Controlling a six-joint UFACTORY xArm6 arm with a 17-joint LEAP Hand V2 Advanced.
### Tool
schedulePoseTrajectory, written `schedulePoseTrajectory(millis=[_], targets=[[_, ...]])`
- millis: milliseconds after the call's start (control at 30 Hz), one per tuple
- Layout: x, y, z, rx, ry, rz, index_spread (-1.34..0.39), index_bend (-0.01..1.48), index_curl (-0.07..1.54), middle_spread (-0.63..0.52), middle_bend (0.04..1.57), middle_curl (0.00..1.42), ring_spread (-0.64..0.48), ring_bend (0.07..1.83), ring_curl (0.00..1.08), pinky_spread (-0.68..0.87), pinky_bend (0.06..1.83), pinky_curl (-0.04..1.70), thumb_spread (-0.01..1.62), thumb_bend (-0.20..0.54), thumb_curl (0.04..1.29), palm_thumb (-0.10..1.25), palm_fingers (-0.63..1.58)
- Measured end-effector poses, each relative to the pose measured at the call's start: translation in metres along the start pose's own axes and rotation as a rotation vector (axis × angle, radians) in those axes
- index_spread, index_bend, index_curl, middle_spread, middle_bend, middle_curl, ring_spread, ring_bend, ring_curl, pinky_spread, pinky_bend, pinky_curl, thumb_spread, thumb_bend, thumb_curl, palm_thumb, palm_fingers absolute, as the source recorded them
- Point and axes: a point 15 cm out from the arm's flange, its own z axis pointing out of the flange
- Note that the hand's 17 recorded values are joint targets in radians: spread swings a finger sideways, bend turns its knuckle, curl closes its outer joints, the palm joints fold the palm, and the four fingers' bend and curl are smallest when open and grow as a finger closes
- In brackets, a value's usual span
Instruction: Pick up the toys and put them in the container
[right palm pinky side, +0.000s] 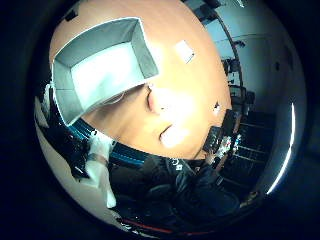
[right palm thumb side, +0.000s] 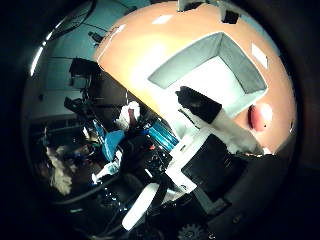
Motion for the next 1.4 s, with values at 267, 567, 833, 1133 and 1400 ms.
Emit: schedulePoseTrajectory(millis=[267,567,833,1133,1400], targets=[[0.052,0.016,0.000,0.002,0.015,0.164,-0.46,0.18,0.35,-0.21,0.28,0.41,-0.09,0.45,0.20,0.37,0.37,0.13,1.11,-0.020,0.30,0.68,0.53],[0.149,0.058,0.008,-0.002,0.061,0.381,-0.47,0.18,0.35,-0.22,0.28,0.41,-0.11,0.47,0.20,0.35,0.39,0.12,1.11,-0.020,0.29,0.68,0.54],[0.221,0.103,0.013,-0.012,0.087,0.508,-0.46,0.18,0.34,-0.22,0.30,0.41,-0.09,0.47,0.19,0.36,0.41,0.12,1.10,-0.022,0.29,0.65,0.50],[0.276,0.171,0.049,-0.043,0.060,0.639,-0.42,0.16,0.32,-0.18,0.30,0.40,-0.04,0.44,0.20,0.38,0.43,0.14,1.09,-0.038,0.24,0.38,0.40],[0.273,0.196,0.122,-0.073,-0.033,0.703,-0.40,0.16,0.30,-0.12,0.26,0.38,0.04,0.41,0.20,0.37,0.42,0.17,1.05,-0.025,0.25,0.33,0.28]])
